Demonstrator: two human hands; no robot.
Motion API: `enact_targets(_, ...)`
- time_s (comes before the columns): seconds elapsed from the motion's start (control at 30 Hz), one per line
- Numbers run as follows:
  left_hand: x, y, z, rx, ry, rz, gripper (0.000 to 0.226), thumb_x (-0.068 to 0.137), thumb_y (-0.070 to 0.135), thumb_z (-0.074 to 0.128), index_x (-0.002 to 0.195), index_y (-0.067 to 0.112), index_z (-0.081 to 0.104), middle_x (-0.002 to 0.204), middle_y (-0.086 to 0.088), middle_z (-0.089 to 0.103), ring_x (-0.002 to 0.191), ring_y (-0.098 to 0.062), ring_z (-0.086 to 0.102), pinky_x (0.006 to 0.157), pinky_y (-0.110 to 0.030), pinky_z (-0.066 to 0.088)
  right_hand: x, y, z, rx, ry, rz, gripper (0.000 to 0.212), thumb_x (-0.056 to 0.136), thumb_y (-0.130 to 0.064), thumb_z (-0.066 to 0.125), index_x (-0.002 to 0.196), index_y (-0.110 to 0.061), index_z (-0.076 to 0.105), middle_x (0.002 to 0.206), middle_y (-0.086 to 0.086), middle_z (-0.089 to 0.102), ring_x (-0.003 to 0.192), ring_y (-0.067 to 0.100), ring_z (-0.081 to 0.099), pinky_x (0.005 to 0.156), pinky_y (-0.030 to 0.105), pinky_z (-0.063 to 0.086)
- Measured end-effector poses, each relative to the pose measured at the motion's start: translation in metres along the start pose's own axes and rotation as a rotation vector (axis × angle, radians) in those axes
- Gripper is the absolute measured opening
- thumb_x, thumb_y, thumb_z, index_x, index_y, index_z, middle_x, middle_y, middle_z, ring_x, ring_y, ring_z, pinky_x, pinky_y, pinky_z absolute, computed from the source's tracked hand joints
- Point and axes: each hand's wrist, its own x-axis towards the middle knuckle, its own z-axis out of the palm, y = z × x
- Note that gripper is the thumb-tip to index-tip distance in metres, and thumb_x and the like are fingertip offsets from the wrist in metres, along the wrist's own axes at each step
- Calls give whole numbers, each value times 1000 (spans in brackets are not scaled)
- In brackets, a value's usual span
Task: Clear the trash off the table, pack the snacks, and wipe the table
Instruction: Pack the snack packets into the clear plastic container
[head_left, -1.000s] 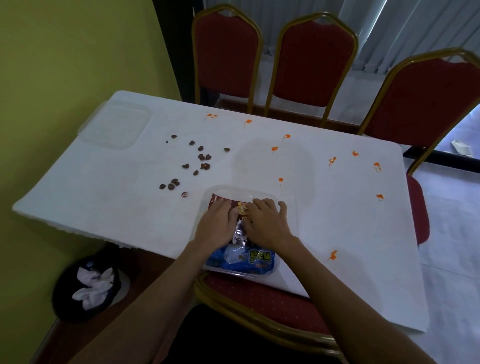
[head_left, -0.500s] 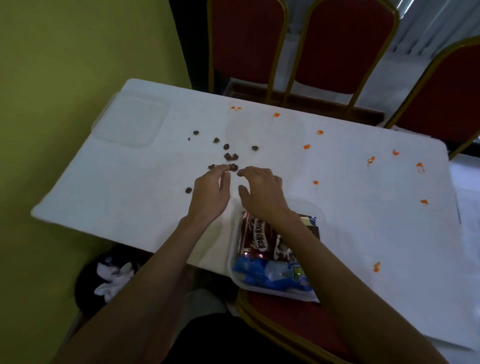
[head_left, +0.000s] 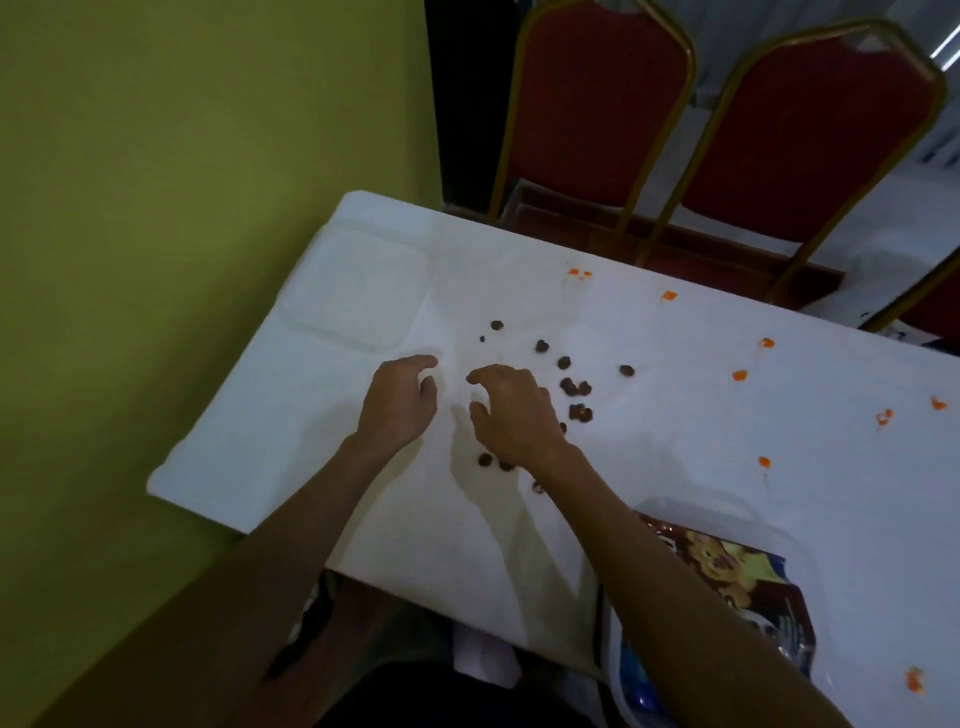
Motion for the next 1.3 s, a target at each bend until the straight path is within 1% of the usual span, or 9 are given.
enact_targets(0.17,52,-26,-12,86,-23,-56,38,96,14,53,134,10,58,136,-9,61,128,-29,53,108,-38,42,25,-19,9,42,-7,49,40,98,-27,54,138,-21,54,144,0,54,131,25,47,109,45,39)
enact_targets(0.33,90,-42,-7,249,-13,-25,40,94,13,56,133,5,55,131,-15,58,124,-32,50,101,-40,44,40,-24,13,61,-32,99,38,99,-31,52,135,-18,56,140,3,57,128,25,50,108,42,41)
enact_targets(0.5,108,-60,1,288,-10,25,21,89,20,64,106,8,64,103,-14,64,99,-33,61,84,-41,49,45,-24,16,90,-27,119,36,99,-32,54,131,-18,59,135,4,60,125,24,52,107,41,43)
enact_targets(0.63,116,-57,-11,253,-27,60,8,89,19,64,93,12,63,93,-8,64,88,-28,63,80,-39,52,51,-29,14,121,-34,122,35,99,-30,55,130,-16,61,132,5,62,122,22,55,104,38,46)
enact_targets(0.77,110,-43,-36,154,143,69,5,91,16,62,89,11,62,88,-6,61,78,-21,57,67,-31,45,63,-42,12,149,-29,120,36,98,-30,56,132,-15,59,132,6,62,122,23,56,104,38,46)
enact_targets(1.0,56,-9,-103,-285,322,49,3,90,16,68,90,14,66,85,5,67,77,-9,61,71,-12,45,75,-66,-10,260,58,85,37,100,-35,55,133,-20,58,137,3,58,122,18,56,100,28,43)
enact_targets(1.07,38,-1,-109,-509,250,-10,3,90,19,68,89,17,67,83,4,69,79,-11,65,77,-13,51,70,-66,-22,342,121,142,39,100,-39,53,133,-19,58,136,3,59,121,18,56,96,25,41)
enact_targets(1.17,21,10,-107,-974,25,-175,8,93,14,66,88,8,65,74,-8,68,75,-23,66,87,-42,59,53,-51,-41,387,217,240,45,101,-44,50,134,-14,57,133,6,60,114,18,58,89,23,37)
enact_targets(1.3,-10,28,-92,-1326,-196,-193,13,97,5,56,84,3,58,68,-9,61,66,-19,62,85,-42,59,22,-9,-62,459,274,409,57,100,-53,43,139,-13,48,137,10,57,117,24,57,95,31,43)
